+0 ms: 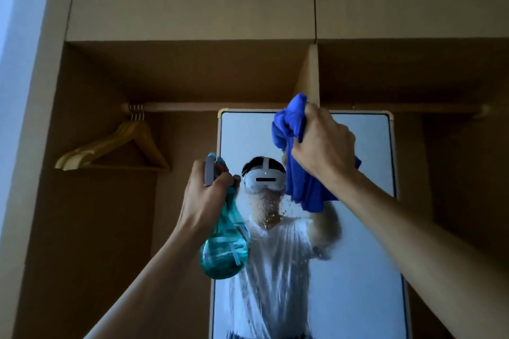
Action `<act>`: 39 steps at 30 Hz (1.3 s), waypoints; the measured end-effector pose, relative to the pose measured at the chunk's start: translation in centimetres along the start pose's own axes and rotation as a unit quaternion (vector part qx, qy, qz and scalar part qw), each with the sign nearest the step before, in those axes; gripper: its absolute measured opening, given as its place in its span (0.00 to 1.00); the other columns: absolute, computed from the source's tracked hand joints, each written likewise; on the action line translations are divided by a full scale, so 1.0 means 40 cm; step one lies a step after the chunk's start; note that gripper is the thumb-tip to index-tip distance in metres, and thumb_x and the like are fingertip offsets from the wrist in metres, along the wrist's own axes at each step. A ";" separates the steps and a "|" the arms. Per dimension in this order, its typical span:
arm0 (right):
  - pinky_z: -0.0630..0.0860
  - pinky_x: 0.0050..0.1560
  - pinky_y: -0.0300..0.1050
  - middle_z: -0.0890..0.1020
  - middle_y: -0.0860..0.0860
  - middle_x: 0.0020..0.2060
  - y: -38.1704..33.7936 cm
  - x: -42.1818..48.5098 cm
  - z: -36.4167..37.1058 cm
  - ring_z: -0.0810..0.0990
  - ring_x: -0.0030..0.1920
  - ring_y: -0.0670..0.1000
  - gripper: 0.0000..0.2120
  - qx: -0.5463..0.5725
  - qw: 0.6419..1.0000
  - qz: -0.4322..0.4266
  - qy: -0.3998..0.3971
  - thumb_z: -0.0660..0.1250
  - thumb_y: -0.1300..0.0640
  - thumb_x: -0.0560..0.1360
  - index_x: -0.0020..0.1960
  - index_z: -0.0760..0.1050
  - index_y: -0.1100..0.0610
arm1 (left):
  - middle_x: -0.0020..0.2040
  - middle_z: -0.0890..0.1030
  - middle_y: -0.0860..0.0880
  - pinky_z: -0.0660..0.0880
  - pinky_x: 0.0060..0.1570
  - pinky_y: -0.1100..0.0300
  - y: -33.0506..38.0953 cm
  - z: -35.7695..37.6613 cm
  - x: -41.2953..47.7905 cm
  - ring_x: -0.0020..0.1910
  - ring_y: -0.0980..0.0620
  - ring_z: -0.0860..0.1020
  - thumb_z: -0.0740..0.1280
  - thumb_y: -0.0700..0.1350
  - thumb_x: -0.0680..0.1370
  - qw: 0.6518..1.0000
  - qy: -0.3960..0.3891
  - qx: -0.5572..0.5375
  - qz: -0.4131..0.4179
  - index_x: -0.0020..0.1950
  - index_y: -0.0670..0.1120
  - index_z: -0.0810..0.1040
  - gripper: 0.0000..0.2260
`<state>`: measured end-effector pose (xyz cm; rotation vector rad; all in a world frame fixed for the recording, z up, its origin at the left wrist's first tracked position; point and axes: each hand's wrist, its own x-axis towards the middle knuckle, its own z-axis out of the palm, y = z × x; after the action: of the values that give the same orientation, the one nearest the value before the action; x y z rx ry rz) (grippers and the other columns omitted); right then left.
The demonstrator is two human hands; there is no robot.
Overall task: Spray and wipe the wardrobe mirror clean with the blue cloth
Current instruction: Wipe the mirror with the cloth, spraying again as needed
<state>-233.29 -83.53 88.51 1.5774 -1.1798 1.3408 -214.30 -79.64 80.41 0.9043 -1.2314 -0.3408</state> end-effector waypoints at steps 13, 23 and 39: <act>0.65 0.39 0.47 0.77 0.54 0.54 -0.292 0.018 0.074 0.81 0.45 0.59 0.19 0.052 0.996 -0.063 -0.019 0.68 0.53 0.74 0.61 0.69 0.58 | 0.42 0.72 0.46 0.69 0.40 0.50 -0.008 -0.043 0.012 0.41 0.47 0.71 0.66 0.43 0.73 0.998 -0.014 -0.046 -0.027 0.50 0.44 0.70 0.09; 0.69 0.42 0.50 0.77 0.55 0.56 -0.233 0.030 0.052 0.81 0.50 0.62 0.18 0.074 0.996 -0.039 -0.031 0.67 0.54 0.75 0.62 0.67 0.58 | 0.46 0.75 0.43 0.72 0.46 0.46 -0.033 -0.025 0.014 0.45 0.44 0.74 0.70 0.48 0.70 0.997 0.007 -0.067 -0.042 0.54 0.44 0.72 0.17; 0.75 0.45 0.53 0.78 0.57 0.53 0.208 -0.005 -0.066 0.80 0.50 0.63 0.16 0.016 0.995 0.094 0.021 0.66 0.53 0.76 0.61 0.68 0.57 | 0.52 0.81 0.43 0.78 0.55 0.40 -0.036 0.036 -0.004 0.51 0.43 0.80 0.68 0.51 0.68 0.997 0.059 -0.041 -0.008 0.52 0.51 0.74 0.14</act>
<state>-242.02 -83.55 88.59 1.4834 -1.3124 1.5123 -215.31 -81.01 79.31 0.8520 -1.0944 -0.3431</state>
